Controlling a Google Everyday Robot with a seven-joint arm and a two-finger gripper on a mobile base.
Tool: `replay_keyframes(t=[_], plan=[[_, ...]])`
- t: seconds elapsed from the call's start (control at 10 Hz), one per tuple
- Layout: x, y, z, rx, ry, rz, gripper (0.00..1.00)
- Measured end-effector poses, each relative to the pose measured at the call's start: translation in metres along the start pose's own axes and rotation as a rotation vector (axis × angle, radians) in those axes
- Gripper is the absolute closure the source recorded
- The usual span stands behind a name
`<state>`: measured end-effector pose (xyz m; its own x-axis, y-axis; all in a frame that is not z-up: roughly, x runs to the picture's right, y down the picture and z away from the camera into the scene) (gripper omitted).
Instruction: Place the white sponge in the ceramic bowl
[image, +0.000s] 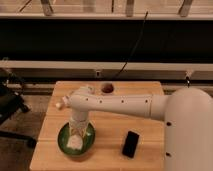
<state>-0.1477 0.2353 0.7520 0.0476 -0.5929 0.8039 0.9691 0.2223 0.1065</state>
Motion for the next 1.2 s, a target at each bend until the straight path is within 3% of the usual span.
replay_keyframes(t=[0.7, 1.2], plan=[[0.000, -0.018, -0.006, 0.026, 0.031, -0.026, 0.22], [-0.001, -0.029, -0.012, 0.026, 0.048, -0.061, 0.20]])
